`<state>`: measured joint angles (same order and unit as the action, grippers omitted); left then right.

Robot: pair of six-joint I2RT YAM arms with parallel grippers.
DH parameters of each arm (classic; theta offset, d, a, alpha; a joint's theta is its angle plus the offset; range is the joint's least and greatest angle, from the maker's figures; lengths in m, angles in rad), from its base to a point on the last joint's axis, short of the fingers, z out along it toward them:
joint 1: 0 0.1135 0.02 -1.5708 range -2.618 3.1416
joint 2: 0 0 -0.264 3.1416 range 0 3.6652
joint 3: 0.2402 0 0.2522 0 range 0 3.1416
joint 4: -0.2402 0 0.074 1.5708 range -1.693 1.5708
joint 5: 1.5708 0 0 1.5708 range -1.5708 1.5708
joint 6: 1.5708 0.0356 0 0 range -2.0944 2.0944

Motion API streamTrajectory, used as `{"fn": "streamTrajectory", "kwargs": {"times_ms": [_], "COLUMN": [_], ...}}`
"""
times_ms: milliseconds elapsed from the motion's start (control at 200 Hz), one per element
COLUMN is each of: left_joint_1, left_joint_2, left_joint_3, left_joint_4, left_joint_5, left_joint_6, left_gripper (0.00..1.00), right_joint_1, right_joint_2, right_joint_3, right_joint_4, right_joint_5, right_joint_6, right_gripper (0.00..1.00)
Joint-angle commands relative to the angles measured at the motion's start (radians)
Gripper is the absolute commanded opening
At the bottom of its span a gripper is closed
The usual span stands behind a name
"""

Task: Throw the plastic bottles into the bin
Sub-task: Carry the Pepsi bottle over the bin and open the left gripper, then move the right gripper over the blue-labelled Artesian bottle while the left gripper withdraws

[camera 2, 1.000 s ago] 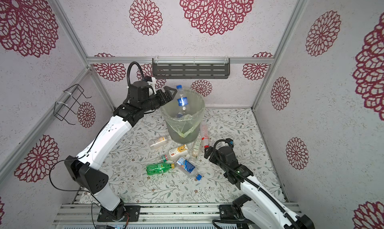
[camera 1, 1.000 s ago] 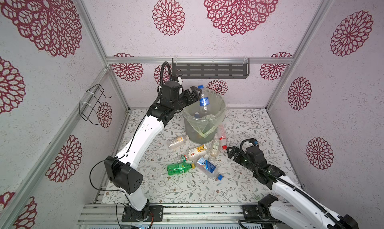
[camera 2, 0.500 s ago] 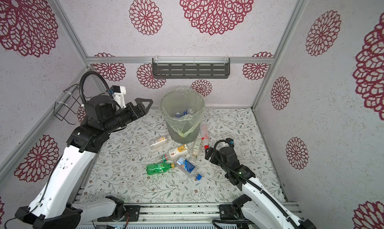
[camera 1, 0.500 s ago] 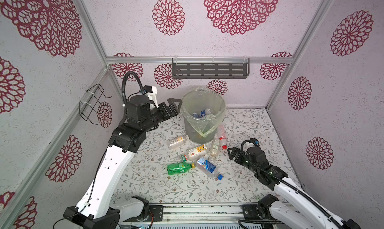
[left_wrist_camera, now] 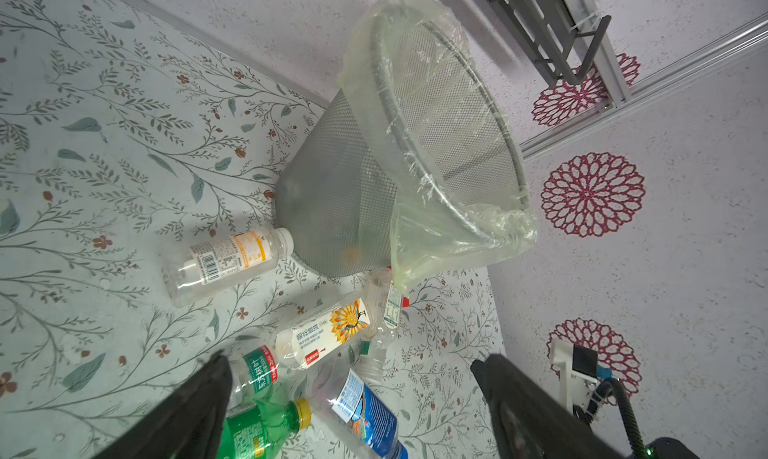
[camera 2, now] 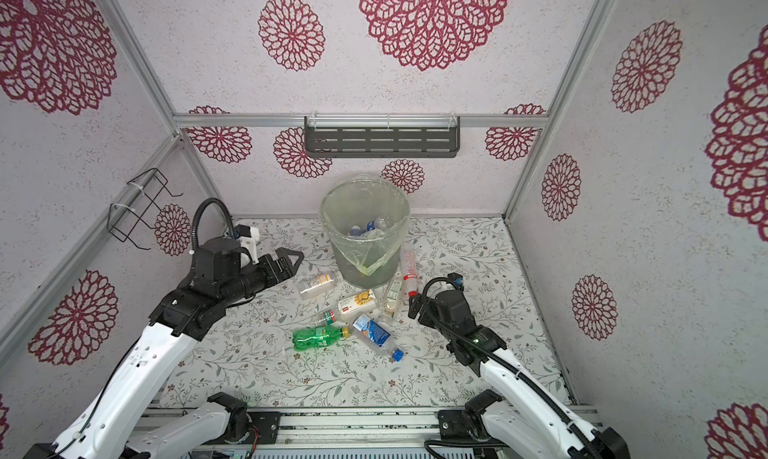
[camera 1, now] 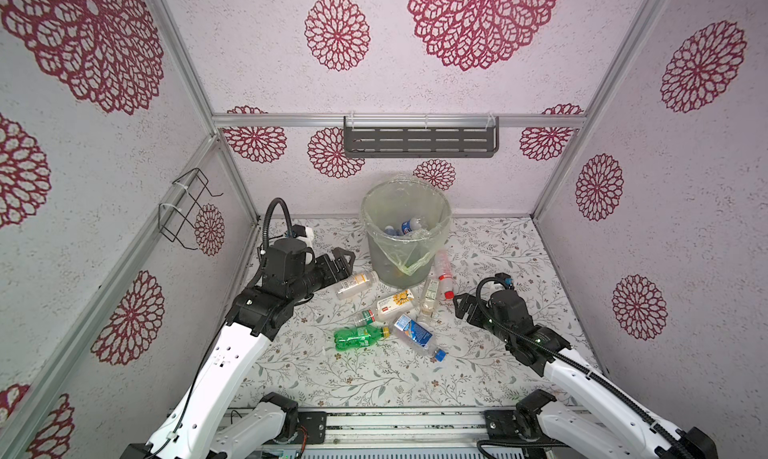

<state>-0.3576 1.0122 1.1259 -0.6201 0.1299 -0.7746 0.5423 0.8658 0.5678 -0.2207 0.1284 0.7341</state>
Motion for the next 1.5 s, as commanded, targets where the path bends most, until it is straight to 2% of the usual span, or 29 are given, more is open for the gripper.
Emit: {"fn": "streamTrajectory", "kwargs": {"times_ms": [0,215,640,1131,1331,1496], "left_joint_1": [0.008,0.008,0.008,0.009,0.010,0.009], "left_joint_2": [-0.041,-0.104,-0.169,-0.226,-0.237,-0.240], "left_joint_3": [-0.053,-0.178,-0.280,-0.352,-0.364,-0.370], "left_joint_4": [0.024,0.064,0.033,0.015,0.003,0.002], "left_joint_5": [0.004,0.004,-0.016,-0.032,-0.046,-0.043], "left_joint_6": [0.005,-0.037,-0.048,-0.072,-0.070,-0.077], "left_gripper": [0.97,0.97,0.97,0.97,0.97,0.97], "right_joint_1": [0.022,0.066,0.188,0.274,0.298,0.318], "right_joint_2": [-0.036,-0.053,0.058,0.142,0.162,0.180], "right_joint_3": [0.022,0.025,0.076,0.110,0.089,0.073], "right_joint_4": [0.025,0.007,0.019,0.043,0.070,0.086], "right_joint_5": [0.032,0.050,0.113,0.055,-0.015,-0.026], "right_joint_6": [-0.060,-0.109,-0.197,-0.264,-0.294,-0.303], "right_gripper": [0.99,0.99,0.99,0.99,0.99,0.99]}}
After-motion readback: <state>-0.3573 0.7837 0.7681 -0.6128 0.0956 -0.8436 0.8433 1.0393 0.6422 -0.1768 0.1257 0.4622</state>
